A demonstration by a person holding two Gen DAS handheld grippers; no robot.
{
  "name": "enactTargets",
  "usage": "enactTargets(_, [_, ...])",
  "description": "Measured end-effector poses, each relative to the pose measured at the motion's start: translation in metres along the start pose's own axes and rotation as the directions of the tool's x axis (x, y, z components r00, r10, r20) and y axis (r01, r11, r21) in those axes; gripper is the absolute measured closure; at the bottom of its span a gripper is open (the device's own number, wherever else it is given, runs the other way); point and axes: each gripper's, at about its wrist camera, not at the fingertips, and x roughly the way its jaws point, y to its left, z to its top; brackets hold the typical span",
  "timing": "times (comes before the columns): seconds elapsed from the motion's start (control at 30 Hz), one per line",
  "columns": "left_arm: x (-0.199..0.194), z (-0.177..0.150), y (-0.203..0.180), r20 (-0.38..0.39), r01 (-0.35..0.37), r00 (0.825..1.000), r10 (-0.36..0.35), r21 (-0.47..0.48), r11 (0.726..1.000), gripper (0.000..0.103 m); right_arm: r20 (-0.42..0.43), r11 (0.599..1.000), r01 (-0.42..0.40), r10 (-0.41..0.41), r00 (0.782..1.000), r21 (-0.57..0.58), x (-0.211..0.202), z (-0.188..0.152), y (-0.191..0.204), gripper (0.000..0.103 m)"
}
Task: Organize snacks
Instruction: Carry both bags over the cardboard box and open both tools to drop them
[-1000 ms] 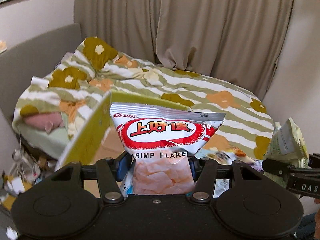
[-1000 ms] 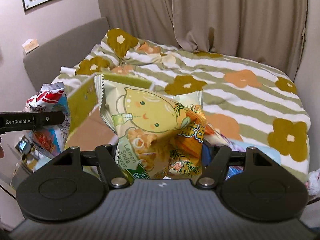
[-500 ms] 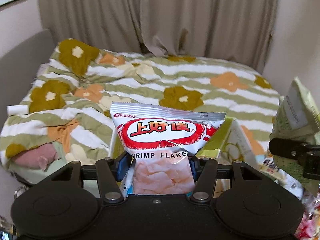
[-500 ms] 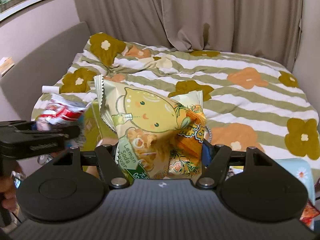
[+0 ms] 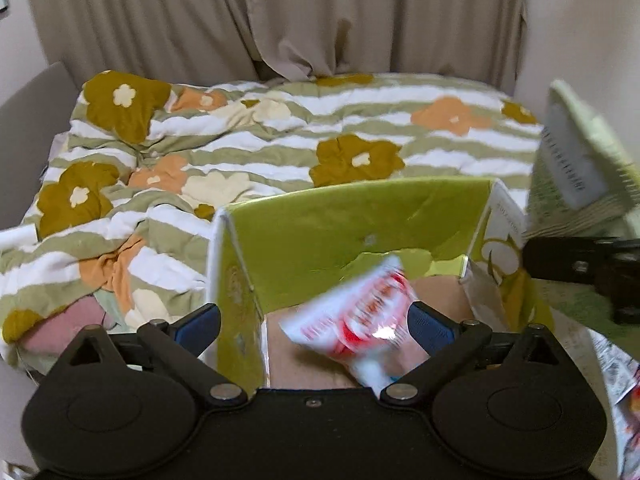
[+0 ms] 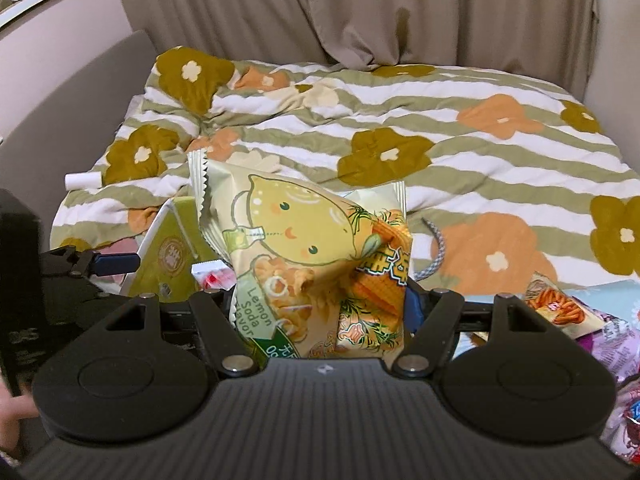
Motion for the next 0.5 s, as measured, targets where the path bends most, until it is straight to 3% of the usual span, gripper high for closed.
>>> enactTargets(0.27, [-0.045, -0.012, 0.018, 0.069, -0.033, 0.997, 0.044, -0.150, 0.988, 0.001, 0.008, 0.996, -0.061, 0.062, 0.998, -0.072, 0.003, 0.008, 0.012, 0.016])
enactTargets(0.5, [-0.057, -0.018, 0.023, 0.069, -0.067, 0.994, 0.080, -0.174, 0.983, 0.001, -0.009, 0.989, -0.073, 0.072, 0.997, -0.129, 0.027, 0.017, 0.026, 0.013])
